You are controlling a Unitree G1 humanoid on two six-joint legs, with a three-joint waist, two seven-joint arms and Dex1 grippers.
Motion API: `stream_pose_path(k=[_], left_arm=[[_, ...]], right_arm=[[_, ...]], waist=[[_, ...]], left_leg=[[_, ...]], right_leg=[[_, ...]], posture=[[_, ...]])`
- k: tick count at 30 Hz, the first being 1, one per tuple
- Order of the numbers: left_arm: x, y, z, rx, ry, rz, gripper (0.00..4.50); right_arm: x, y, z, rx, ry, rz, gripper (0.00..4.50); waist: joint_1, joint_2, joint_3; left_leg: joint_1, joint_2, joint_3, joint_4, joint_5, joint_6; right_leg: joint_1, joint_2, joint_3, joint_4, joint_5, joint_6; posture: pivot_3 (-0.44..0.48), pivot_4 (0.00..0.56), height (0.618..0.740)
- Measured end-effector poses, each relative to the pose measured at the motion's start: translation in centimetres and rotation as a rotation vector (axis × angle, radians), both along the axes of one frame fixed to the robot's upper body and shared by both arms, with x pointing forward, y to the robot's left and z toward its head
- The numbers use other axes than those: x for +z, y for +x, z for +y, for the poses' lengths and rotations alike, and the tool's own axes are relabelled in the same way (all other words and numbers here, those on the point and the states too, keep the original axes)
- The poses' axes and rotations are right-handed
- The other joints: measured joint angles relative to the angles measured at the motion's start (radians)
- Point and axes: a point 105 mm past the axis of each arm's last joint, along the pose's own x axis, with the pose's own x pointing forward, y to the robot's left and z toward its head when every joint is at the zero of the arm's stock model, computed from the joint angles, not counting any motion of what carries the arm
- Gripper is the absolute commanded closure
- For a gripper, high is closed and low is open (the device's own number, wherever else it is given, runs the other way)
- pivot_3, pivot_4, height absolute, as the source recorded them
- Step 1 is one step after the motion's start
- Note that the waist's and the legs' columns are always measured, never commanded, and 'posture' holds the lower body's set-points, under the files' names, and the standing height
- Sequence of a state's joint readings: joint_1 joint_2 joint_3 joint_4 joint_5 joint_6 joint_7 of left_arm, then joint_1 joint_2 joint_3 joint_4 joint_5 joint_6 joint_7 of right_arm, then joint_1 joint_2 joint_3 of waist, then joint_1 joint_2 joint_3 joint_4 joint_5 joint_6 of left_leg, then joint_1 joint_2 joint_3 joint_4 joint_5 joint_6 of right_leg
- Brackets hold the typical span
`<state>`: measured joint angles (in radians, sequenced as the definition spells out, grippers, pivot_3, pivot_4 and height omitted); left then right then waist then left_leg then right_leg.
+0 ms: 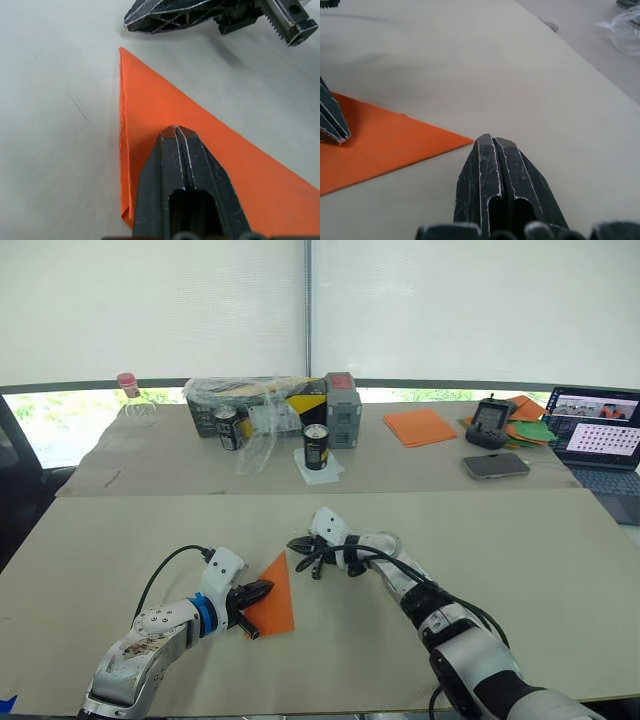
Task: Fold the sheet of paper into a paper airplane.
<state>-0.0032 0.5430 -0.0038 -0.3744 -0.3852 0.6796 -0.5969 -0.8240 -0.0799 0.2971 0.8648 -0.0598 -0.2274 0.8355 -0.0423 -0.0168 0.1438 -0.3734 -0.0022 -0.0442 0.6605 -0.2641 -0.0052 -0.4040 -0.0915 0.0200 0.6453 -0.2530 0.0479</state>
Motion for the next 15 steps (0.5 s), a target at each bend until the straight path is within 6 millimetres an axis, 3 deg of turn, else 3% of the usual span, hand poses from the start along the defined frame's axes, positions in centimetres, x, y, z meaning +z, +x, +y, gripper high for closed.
stream_pose_path(k=[5,15], left_arm=[[0.0,0.0,0.0,0.002,-0.002,-0.001,4.48],[-0.1,0.0,-0.1,0.017,-0.009,0.0,4.48]], right_arm=[[-0.7,-0.8,0.9,0.067,-0.066,-0.005,4.5],[-0.5,-0.5,1.9,0.104,-0.171,-0.025,4.5]], waist=[[0.0,0.0,0.0],[0.0,0.0,0.0]], left_leg=[[0.0,0.0,0.0,0.0,0.0,0.0],[0.0,0.0,0.0,0.0,0.0,0.0]], right_leg=[[0.0,0.0,0.0,0.0,0.0,0.0],[0.0,0.0,0.0,0.0,0.0,0.0]], posture=[[0.0,0.15,0.74],[0.0,0.15,0.74]])
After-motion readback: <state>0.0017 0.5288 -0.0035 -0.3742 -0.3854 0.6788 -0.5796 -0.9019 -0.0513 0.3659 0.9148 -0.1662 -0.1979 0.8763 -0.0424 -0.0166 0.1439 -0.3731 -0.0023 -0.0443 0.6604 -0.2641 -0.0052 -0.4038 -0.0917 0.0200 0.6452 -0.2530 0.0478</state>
